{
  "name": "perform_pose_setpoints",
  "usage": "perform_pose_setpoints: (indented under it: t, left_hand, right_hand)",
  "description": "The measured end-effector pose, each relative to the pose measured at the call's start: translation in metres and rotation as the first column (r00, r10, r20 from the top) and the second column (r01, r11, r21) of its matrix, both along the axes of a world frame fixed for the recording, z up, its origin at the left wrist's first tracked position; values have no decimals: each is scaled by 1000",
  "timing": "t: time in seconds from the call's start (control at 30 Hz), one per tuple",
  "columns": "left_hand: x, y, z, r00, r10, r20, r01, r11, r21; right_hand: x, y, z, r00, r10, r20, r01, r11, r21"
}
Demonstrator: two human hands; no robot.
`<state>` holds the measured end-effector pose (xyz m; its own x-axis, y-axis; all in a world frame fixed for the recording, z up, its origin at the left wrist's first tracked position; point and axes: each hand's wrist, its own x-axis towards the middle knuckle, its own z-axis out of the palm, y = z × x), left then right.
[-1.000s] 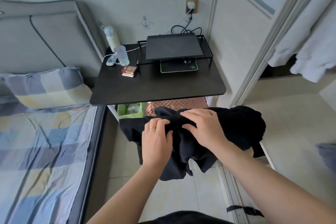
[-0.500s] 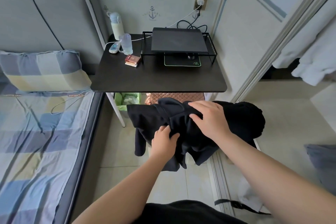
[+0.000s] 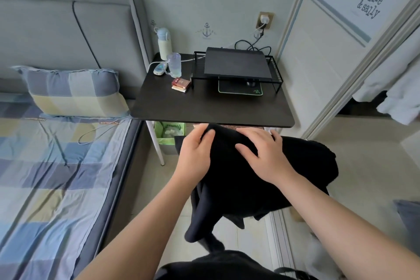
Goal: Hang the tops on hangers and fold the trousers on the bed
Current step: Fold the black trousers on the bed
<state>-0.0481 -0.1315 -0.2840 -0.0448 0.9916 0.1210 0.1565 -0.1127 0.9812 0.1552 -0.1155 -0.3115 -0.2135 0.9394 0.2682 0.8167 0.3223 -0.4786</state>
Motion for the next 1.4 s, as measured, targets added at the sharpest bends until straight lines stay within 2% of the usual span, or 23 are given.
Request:
perform_pose_setpoints:
  t: [0.13,0.23,0.3,0.47,0.57,0.67,0.83,0.93,1.0,1.1,1.2,1.3,1.4]
  left_hand:
    - [-27,9,45,994,12,112,-26,992,121]
    - [-60,7,83,974,58,219,-101,976,195]
    - [-92,3,101,956,108,272,-168,964,207]
    - [-195,-30,129,920,150,363,-228,957,182]
    - [-260,-60,132,925,135,354,-210,960,183]
    - [-330,-93,121,946,181,270,-228,962,153]
    - [-434,-168,67,920,360,154,-341,930,-137]
    - [-483,-218,11,921,390,4,-374,886,-274]
    - [-505,-251,-22,878,477,-31,-461,828,-321]
    - [-524,-290,-43,728,683,-50,-660,680,-321]
    - [-534,-317,-43,530,845,68,-795,523,-309]
    - [-550,-334,-43,422,893,159,-835,451,-315]
    - [-563,-344,-63,420,903,97,-804,419,-422]
  right_hand:
    - [-25,4,35,997,71,-8,-70,997,41]
    - [-61,12,64,988,129,-85,-112,977,181]
    - [-92,19,84,965,201,-168,-153,953,262]
    - [-195,21,137,907,315,-279,-237,930,280]
    - [-269,15,159,861,400,-314,-316,905,284]
    - [-352,7,175,799,484,-357,-384,868,316]
    - [-495,-9,176,708,577,-408,-504,817,281]
    - [-575,-20,167,669,603,-435,-569,792,221]
    - [-624,-25,157,666,598,-446,-603,784,149]
    - [-691,-35,133,676,597,-432,-661,750,1]
    - [-742,-59,93,697,614,-370,-698,699,-157]
    - [-760,-104,48,633,690,-352,-773,536,-339]
    - [-749,-146,-1,597,698,-395,-768,356,-532]
